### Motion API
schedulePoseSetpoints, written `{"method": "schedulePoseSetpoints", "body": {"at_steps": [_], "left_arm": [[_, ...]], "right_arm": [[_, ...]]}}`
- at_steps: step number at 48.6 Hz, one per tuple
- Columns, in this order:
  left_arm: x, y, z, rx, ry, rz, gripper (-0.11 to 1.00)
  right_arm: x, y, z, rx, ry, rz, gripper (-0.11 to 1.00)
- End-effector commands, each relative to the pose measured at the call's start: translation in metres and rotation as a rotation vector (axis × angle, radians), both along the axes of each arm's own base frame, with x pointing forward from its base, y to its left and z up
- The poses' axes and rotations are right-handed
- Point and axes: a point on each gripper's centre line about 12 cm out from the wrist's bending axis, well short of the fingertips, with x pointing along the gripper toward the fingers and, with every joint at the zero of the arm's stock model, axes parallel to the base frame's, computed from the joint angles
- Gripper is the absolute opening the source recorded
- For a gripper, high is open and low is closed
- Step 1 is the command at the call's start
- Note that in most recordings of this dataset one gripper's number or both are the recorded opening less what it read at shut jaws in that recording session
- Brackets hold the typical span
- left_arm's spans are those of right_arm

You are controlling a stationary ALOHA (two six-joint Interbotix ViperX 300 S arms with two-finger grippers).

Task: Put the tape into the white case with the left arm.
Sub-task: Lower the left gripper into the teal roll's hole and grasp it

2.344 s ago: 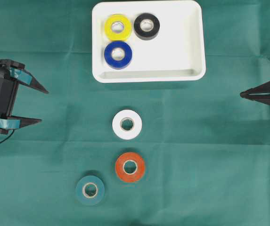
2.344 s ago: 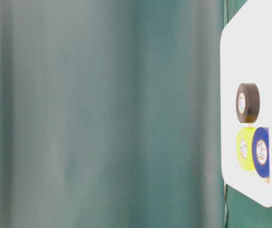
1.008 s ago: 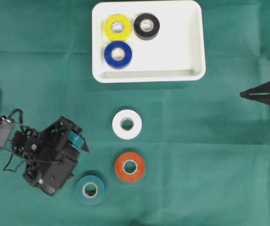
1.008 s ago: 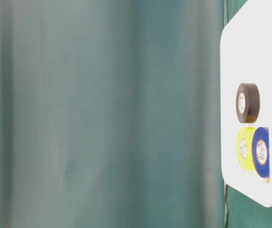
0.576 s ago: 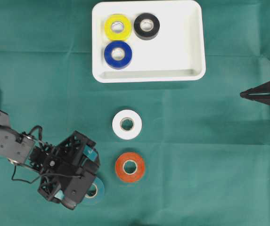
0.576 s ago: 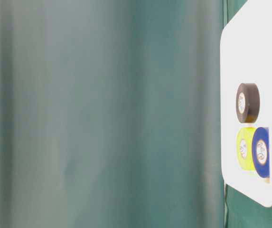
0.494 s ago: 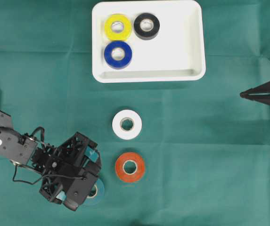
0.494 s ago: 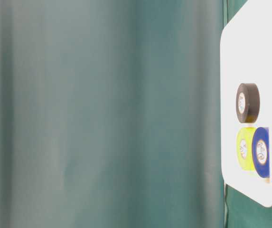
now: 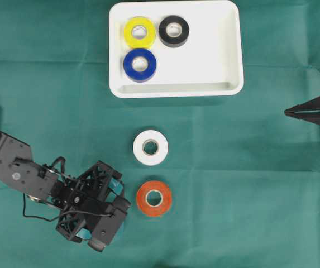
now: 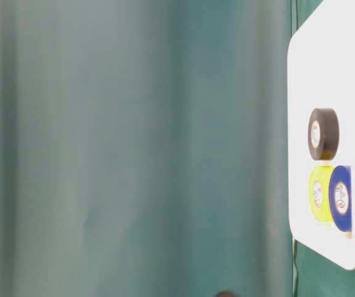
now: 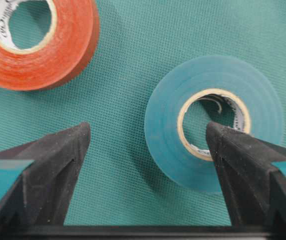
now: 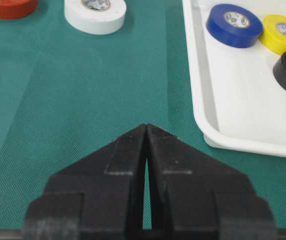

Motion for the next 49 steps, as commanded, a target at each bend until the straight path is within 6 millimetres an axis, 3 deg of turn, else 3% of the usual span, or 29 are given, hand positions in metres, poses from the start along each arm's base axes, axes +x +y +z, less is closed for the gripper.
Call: {"method": "schedulePoseSetpoints", "body": {"at_steps": [1, 7, 10, 21, 33, 49], "left_arm": [[0.009, 0.001, 0.006, -0.009, -0.026, 0.009, 0.94], [0.009, 0.002, 0.000, -0.002, -0.013, 0.011, 0.91], [0.009, 0.002, 0.000, -0.002, -0.013, 0.011, 0.83], [0.012, 0.001, 0.007, -0.011, -0.029, 0.013, 0.24], [0.011, 0.000, 0.013, -0.015, -0.032, 0.012, 0.24], [0.001, -0.012, 0.066, -0.034, -0.055, -0.024, 0.24]], "right_arm": [[0.002, 0.000, 0.005, -0.002, -0.015, 0.000, -0.09], [0.002, 0.000, 0.005, -0.003, -0.017, 0.000, -0.09], [0.002, 0.000, 0.005, -0.003, -0.015, 0.000, -0.09], [0.002, 0.000, 0.005, -0.002, -0.015, -0.001, -0.09], [0.002, 0.000, 0.005, -0.002, -0.015, 0.001, -0.09], [0.002, 0.000, 0.003, -0.001, -0.012, 0.000, -0.09]]}}
